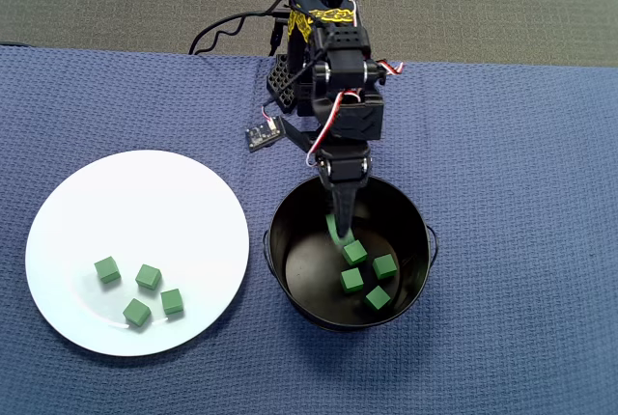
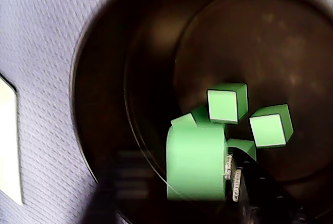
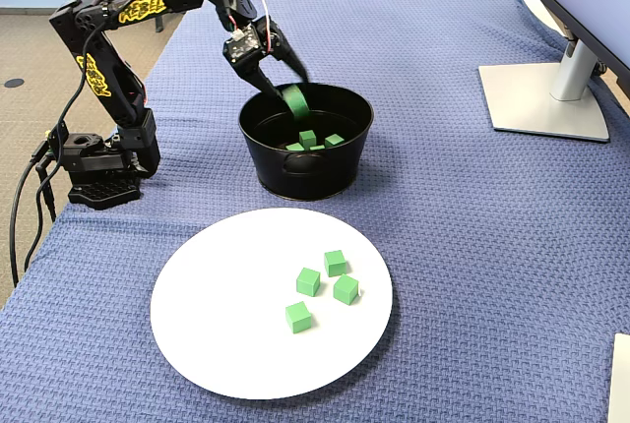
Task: Pick up the green cubes from the white plate and place them in the black recipient
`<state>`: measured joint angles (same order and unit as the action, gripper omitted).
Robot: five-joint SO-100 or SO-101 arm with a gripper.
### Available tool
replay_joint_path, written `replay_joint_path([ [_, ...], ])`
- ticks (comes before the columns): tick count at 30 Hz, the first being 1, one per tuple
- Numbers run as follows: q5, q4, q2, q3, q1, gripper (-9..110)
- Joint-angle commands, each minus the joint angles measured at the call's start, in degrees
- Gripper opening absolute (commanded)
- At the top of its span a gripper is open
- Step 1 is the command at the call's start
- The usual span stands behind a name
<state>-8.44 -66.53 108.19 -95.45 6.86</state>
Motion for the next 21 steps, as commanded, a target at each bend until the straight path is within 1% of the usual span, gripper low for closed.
replay_joint_path([
  [1,-3.78,0.53,-0.62,4.48,-4.31,36],
  [4,-10.55,-2.81,-2.72,8.88,-13.01,35],
  [7,-19.60,-4.92,-5.89,11.25,-24.61,33],
  [10,-26.98,-1.41,-10.90,12.13,-35.77,32],
  [12,-29.36,1.85,-15.47,14.15,-41.04,32],
  [15,-30.67,1.49,-22.85,20.04,-45.18,30],
  [18,-29.27,1.41,-29.71,22.59,-46.93,28],
  [21,-30.41,1.58,-35.16,25.49,-47.46,28],
])
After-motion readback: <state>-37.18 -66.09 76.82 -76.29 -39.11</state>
